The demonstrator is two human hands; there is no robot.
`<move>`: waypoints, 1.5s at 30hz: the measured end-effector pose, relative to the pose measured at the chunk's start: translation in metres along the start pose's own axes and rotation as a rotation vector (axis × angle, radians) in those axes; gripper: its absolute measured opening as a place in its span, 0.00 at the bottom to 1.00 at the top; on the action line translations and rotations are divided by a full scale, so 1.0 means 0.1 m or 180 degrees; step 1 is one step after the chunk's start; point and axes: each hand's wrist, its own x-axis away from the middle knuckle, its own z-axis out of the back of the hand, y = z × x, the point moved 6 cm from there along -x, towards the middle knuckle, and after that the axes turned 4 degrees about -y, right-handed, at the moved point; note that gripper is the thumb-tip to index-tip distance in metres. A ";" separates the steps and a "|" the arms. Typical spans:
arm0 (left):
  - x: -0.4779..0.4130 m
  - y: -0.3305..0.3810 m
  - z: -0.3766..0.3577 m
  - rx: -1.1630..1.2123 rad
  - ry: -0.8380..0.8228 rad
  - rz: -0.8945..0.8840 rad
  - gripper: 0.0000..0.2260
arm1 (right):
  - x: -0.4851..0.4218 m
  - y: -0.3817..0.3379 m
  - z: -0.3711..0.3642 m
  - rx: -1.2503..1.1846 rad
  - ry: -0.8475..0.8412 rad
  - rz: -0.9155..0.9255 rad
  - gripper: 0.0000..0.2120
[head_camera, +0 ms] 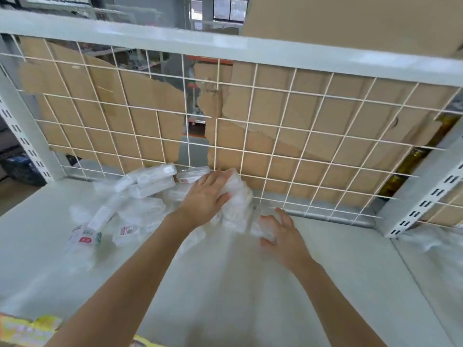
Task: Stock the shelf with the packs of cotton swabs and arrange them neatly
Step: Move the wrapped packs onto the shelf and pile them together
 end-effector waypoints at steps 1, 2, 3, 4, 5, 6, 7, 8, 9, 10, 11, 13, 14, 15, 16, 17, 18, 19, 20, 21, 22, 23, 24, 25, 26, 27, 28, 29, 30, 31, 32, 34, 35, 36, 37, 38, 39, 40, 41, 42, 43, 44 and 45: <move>-0.02 -0.04 -0.02 0.0029 -0.0025 0.0018 0.27 | 0.00 0.00 -0.01 -0.0041 0.0017 -0.0042 0.26; -0.04 -0.07 -0.03 0.0084 -0.0005 0.0008 0.24 | -0.02 0.00 -0.02 -0.0059 0.0017 -0.0077 0.26; -0.06 -0.08 -0.03 0.0151 0.0053 -0.0039 0.23 | -0.03 0.00 -0.03 -0.0049 0.0000 -0.0104 0.26; -0.07 -0.08 -0.02 0.0213 0.0108 -0.0110 0.23 | -0.05 0.01 -0.03 -0.0032 -0.0029 -0.0129 0.27; -0.09 -0.09 -0.01 0.0267 0.0140 -0.0172 0.23 | -0.08 0.01 -0.02 -0.0026 -0.0033 -0.0137 0.27; -0.10 -0.09 0.00 0.0311 0.0151 -0.0207 0.23 | -0.10 0.02 -0.01 -0.0048 -0.0013 -0.0146 0.27; -0.10 -0.08 0.01 0.0337 0.0158 -0.0219 0.23 | -0.10 0.02 0.02 -0.0088 0.0020 -0.0166 0.26; -0.10 -0.08 0.02 0.0369 0.0176 -0.0239 0.23 | -0.10 0.02 0.06 -0.0132 0.0042 -0.0217 0.27; -0.09 -0.07 0.04 0.0419 0.0208 -0.0269 0.24 | -0.08 0.02 0.08 -0.0157 0.0051 -0.0273 0.28; -0.06 -0.06 0.06 0.0500 0.0241 -0.0310 0.24 | -0.05 0.03 0.10 -0.0161 0.0054 -0.0338 0.29; -0.03 -0.05 0.09 0.0598 0.0259 -0.0337 0.26 | -0.01 0.03 0.11 -0.0131 0.0084 -0.0398 0.31; 0.06 -0.04 0.16 0.0831 0.0369 -0.0366 0.30 | 0.11 0.05 0.12 -0.0054 0.0235 -0.0528 0.33; 0.11 -0.04 0.21 0.0921 0.0452 -0.0396 0.30 | 0.19 0.07 0.14 -0.0035 0.0333 -0.0601 0.33; 0.16 -0.04 0.26 0.0980 0.0531 -0.0453 0.29 | 0.29 0.09 0.18 -0.0010 0.0437 -0.0661 0.33; 0.21 -0.03 0.30 0.1005 0.0594 -0.0529 0.28 | 0.39 0.12 0.22 0.0004 0.0534 -0.0716 0.33; 0.27 -0.01 0.33 0.1004 0.0636 -0.0613 0.27 | 0.51 0.15 0.27 0.0003 0.0643 -0.0758 0.33; 0.34 0.00 0.35 0.0990 0.0668 -0.0689 0.26 | 0.62 0.18 0.34 -0.0010 0.0772 -0.0795 0.33; 0.40 0.03 0.36 0.0967 0.0691 -0.0751 0.25 | 0.74 0.22 0.42 -0.0027 0.0908 -0.0833 0.33; 0.46 0.05 0.36 0.0933 0.0713 -0.0809 0.25 | 0.88 0.25 0.50 -0.0051 0.1046 -0.0871 0.33; 0.52 0.09 0.35 0.0902 0.0724 -0.0857 0.24 | 1.01 0.28 0.57 -0.0081 0.1179 -0.0901 0.33; 0.58 0.12 0.32 0.0894 0.0708 -0.0888 0.24 | 1.15 0.31 0.63 -0.0111 0.1304 -0.0931 0.33; 0.64 0.15 0.29 0.0901 0.0663 -0.0905 0.23 | 1.29 0.35 0.68 -0.0128 0.1407 -0.0979 0.33; 0.68 0.18 0.25 0.0900 0.0613 -0.0920 0.23 | 1.43 0.38 0.73 -0.0131 0.1498 -0.1043 0.33; 0.72 0.21 0.22 0.0874 0.0563 -0.0937 0.23 | 1.56 0.42 0.77 -0.0119 0.1590 -0.1101 0.33; 0.75 0.24 0.18 0.0828 0.0515 -0.0948 0.23 | 1.69 0.45 0.81 -0.0101 0.1679 -0.1148 0.33; 0.77 0.29 0.13 0.0759 0.0474 -0.0957 0.23 | 1.81 0.48 0.85 -0.0067 0.1767 -0.1181 0.33; 0.78 0.34 0.09 0.0679 0.0441 -0.0961 0.24 | 1.93 0.51 0.88 -0.0020 0.1852 -0.1198 0.33; 0.80 0.39 0.04 0.0605 0.0400 -0.0952 0.25 | 2.04 0.55 0.91 0.0013 0.1918 -0.1221 0.33; 0.82 0.46 -0.01 0.0551 0.0361 -0.0942 0.25 | 2.16 0.59 0.93 0.0004 0.1966 -0.1262 0.33; 0.84 0.53 -0.05 0.0510 0.0325 -0.0951 0.25 | 2.27 0.63 0.95 -0.0034 0.2005 -0.1300 0.33; 0.86 0.62 -0.10 0.0468 0.0297 -0.0985 0.26 | 2.38 0.68 0.98 -0.0072 0.2040 -0.1327 0.33; 0.91 0.80 -0.19 0.0390 0.0232 -0.1073 0.27 | 2.60 0.77 1.02 -0.0075 0.2101 -0.1387 0.34; 0.93 0.91 -0.23 0.0386 0.0194 -0.1107 0.27 | 2.72 0.82 1.05 -0.0059 0.2131 -0.1418 0.34; 0.96 1.02 -0.28 0.0410 0.0163 -0.1132 0.27 | 2.85 0.86 1.08 -0.0065 0.2167 -0.1439 0.34; 0.98 1.14 -0.32 0.0442 0.0142 -0.1158 0.26 | 2.98 0.91 1.12 -0.0106 0.2200 -0.1460 0.34; 1.01 1.28 -0.37 0.0476 0.0123 -0.1187 0.26 | 3.13 0.96 1.16 -0.0160 0.2225 -0.1481 0.34; 1.03 1.44 -0.42 0.0509 0.0105 -0.1216 0.26 | 3.28 1.02 1.21 -0.0174 0.2241 -0.1493 0.34; 1.06 1.59 -0.47 0.0535 0.0086 -0.1246 0.26 | 3.44 1.08 1.27 -0.0137 0.2256 -0.1507 0.34; 1.09 1.76 -0.53 0.0553 0.0073 -0.1293 0.26 | 3.61 1.15 1.34 -0.0065 0.2284 -0.1536 0.34; 1.12 1.95 -0.59 0.0576 0.0060 -0.1350 0.26 | 3.80 1.23 1.42 -0.0003 0.2324 -0.1586 0.34; 1.16 2.15 -0.66 0.0611 0.0043 -0.1404 0.26 | 3.99 1.31 1.49 0.0025 0.2373 -0.1653 0.34; 1.19 2.34 -0.74 0.0650 0.0012 -0.1453 0.27 | 4.19 1.38 1.57 0.0013 0.2436 -0.1709 0.34; 1.23 2.54 -0.82 0.0679 -0.0023 -0.1511 0.27 | 4.39 1.46 1.64 -0.0030 0.2505 -0.1761 0.34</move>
